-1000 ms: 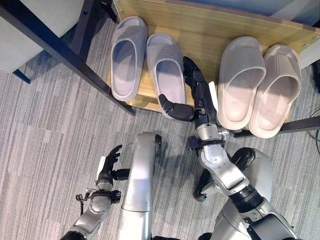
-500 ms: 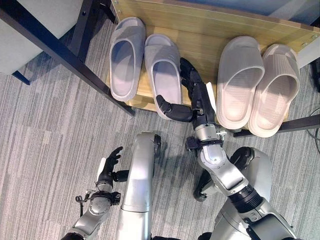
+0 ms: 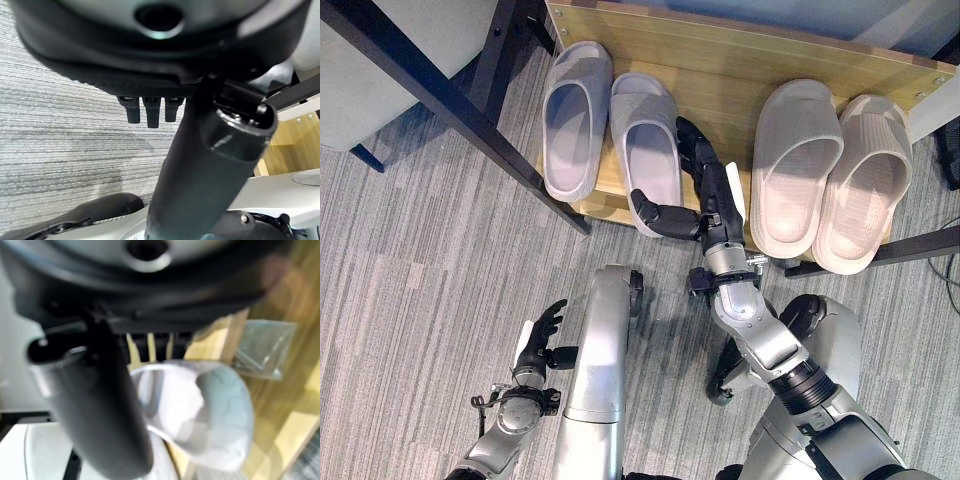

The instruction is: Arrange the slippers neatly on the shoe rack.

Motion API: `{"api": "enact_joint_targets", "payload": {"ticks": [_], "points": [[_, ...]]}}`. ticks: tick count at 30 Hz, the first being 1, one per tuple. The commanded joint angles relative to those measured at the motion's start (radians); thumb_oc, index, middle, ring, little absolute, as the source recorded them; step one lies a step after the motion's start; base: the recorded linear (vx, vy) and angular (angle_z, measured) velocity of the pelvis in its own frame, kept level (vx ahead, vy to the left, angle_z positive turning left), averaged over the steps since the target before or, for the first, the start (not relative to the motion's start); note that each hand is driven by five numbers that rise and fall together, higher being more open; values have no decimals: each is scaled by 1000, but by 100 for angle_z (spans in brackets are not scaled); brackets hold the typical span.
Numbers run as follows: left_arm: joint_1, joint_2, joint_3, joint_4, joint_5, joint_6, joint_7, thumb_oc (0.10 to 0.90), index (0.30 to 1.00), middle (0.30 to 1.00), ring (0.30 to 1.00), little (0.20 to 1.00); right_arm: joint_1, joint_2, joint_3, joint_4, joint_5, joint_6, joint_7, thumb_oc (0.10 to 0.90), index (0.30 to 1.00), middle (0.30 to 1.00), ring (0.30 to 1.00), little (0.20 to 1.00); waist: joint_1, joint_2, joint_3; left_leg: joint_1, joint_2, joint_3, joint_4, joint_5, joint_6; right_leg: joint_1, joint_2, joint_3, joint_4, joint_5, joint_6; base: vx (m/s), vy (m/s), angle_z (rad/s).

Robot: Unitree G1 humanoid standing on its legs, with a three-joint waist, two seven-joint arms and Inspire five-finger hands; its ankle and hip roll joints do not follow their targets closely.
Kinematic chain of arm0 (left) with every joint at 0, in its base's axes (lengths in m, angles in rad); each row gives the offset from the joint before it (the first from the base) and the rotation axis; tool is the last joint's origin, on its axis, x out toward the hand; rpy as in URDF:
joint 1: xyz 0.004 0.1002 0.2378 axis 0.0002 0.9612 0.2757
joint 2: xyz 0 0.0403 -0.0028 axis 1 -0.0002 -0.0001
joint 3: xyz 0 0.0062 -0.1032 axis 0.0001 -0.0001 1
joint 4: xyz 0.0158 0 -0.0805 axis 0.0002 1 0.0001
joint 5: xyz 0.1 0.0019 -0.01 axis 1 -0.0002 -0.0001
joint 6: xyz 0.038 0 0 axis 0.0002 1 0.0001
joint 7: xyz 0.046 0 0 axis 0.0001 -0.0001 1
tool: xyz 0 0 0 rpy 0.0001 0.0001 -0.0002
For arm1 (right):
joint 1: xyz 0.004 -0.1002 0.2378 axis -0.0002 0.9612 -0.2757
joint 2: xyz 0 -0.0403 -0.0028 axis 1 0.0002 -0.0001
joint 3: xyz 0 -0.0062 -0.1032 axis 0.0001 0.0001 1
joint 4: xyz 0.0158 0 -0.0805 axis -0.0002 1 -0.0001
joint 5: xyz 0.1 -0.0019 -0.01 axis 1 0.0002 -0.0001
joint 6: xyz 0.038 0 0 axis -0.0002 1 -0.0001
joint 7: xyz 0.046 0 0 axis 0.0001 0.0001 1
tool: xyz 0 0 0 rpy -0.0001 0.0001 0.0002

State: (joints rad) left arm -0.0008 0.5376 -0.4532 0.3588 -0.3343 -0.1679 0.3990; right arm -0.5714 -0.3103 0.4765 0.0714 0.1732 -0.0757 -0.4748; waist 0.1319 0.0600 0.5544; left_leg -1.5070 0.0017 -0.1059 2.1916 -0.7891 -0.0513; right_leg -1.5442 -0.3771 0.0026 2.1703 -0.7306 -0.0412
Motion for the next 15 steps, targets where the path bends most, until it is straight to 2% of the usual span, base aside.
{"api": "enact_joint_targets", "payload": {"ticks": [1, 7, 15], "points": [[37, 44, -33, -79, 3, -53, -5, 800, 900, 900, 900, 900, -199, 83, 133, 44, -27, -20, 79, 800, 900, 900, 900, 900, 94, 30, -34, -63, -23, 53, -48, -34, -17, 42, -48, 89, 75, 32, 52, 0, 0, 0], [13, 41, -47, -65, 3, -54, -17, 800, 900, 900, 900, 900, -266, 100, 140, 102, -18, -20, 83, 800, 900, 900, 900, 900, 101, 31, -34, -63, -24, 46, -37, -32, -22, 43, -48, 89, 80, 30, 51, 0, 0, 0], [-2, 53, -81, -57, -5, -66, -25, 800, 900, 900, 900, 900, -391, 141, 203, 228, -31, -7, 108, 800, 900, 900, 900, 900, 125, 51, -34, -63, -27, 35, -34, -30, -21, 47, -52, 86, 80, 30, 51, 0, 0, 0]]}}
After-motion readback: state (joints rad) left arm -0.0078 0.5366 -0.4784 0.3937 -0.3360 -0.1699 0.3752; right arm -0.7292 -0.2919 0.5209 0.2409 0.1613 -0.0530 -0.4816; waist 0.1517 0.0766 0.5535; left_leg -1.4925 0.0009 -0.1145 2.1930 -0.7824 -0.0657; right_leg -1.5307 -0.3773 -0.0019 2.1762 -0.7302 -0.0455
